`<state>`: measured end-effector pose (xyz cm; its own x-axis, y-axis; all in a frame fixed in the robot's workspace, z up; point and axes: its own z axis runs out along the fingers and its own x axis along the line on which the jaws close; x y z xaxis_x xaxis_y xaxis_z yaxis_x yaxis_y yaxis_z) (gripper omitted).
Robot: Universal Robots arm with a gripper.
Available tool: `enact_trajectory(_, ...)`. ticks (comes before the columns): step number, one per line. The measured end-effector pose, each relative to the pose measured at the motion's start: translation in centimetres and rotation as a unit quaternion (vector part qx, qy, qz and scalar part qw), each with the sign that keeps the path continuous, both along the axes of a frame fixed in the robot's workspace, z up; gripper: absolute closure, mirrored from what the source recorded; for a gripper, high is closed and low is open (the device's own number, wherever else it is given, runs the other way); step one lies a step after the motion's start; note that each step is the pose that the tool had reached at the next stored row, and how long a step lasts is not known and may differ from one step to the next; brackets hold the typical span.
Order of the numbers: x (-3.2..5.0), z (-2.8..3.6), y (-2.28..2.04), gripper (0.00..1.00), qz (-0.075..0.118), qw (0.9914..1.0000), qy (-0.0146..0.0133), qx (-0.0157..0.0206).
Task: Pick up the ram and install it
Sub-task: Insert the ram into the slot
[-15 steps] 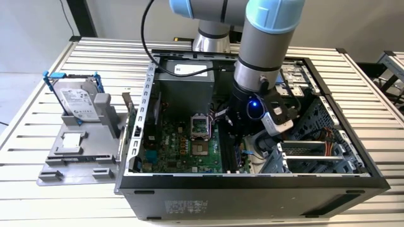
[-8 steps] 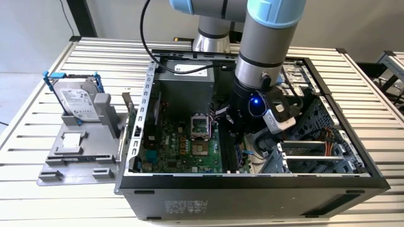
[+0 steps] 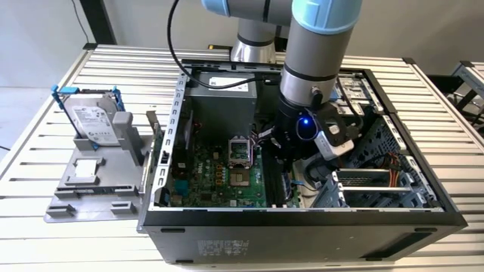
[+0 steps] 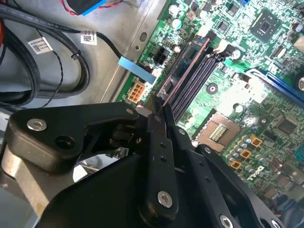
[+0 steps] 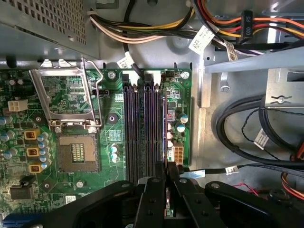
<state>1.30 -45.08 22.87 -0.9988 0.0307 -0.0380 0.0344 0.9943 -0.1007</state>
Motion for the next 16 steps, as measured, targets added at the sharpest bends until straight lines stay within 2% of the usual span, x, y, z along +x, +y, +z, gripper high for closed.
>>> enact_trajectory(1,0.0,0.0,0.0,1.0,0.0,0.99997,0.0,0.0071)
enact_trajectory(3,-0.03,0.01,0.0,1.0,0.002,0.99969,0.0,0.025)
enact_trajectory(4,-0.05,0.01,0.01,1.0,0.002,0.9996,0.0002,0.0282)
enact_trajectory(9,-0.27,-0.02,-0.03,1.0,0.003,0.99958,0.0042,0.0284)
enact_trajectory(16,-0.34,-0.02,-0.59,1.0,0.004,0.99958,0.005,0.0283)
